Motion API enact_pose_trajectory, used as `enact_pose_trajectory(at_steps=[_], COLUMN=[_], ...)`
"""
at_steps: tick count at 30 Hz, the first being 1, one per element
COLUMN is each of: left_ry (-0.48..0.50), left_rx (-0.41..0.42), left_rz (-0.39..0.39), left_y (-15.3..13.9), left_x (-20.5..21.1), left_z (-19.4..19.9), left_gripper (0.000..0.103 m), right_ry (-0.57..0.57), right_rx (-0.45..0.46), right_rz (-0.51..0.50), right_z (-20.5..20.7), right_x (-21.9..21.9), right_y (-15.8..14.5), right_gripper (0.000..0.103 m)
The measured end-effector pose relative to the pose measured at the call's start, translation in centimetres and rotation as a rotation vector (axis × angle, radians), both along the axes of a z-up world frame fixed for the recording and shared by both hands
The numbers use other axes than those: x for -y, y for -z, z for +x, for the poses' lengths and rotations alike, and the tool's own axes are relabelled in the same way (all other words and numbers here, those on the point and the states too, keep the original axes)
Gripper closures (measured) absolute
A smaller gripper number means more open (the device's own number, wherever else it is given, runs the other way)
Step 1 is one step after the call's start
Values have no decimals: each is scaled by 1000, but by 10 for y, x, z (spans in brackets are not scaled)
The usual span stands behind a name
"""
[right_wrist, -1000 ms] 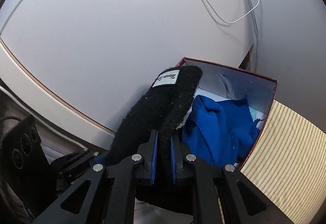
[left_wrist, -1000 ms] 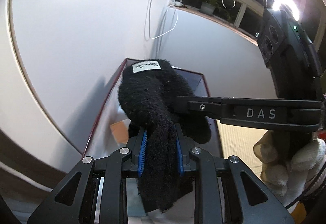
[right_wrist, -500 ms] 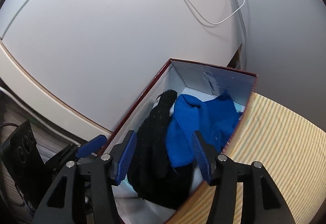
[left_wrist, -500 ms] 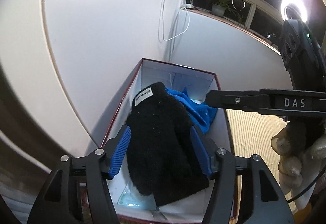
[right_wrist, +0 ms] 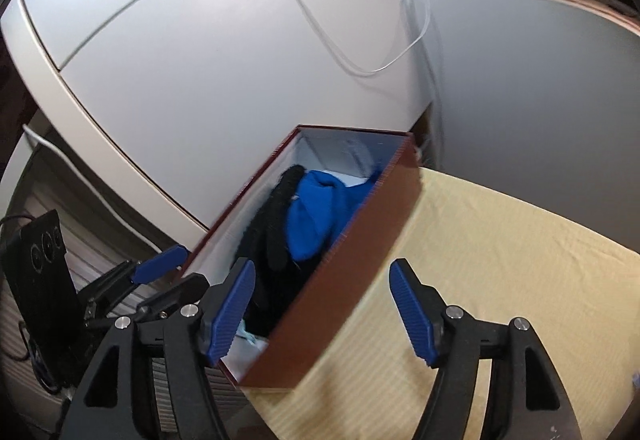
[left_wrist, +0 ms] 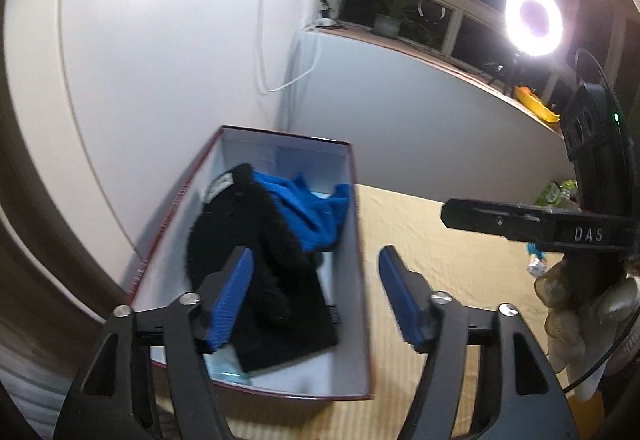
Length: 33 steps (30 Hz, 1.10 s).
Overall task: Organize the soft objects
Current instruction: 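Open both grippers and move them to the funnel and snack packet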
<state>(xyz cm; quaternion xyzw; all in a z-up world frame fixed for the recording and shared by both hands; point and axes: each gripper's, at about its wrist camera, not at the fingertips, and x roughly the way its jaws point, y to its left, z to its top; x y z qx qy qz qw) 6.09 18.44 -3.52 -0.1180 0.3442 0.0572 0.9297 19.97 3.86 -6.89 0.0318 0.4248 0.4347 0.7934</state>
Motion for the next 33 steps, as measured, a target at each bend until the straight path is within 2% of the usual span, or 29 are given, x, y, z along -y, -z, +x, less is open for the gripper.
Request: enact_pose_trajectory(at_steps=[8,14,20,24,33], left_ry=[131,254,379,462,635], left_rx=[5,-24,-59,-70,-128], left_rz=[-34,-45,-55,-57,-39], left_y=[2,14,28,33,50], left_x=[61,117,177,214,302], left_z=[8,25,47,60,109], left_gripper=[35,35,35,35,35], right_ry=[127,254,384,443,549], right_rx=[52,6,16,-32,-81], right_rz=[-11,30,-46,-79,-25], right_z=[-21,-23,-20,-17,-4], right_x=[81,168,251,303,403], right_y=[11,25,41,55,73], right_gripper=[36,36,36,36,36])
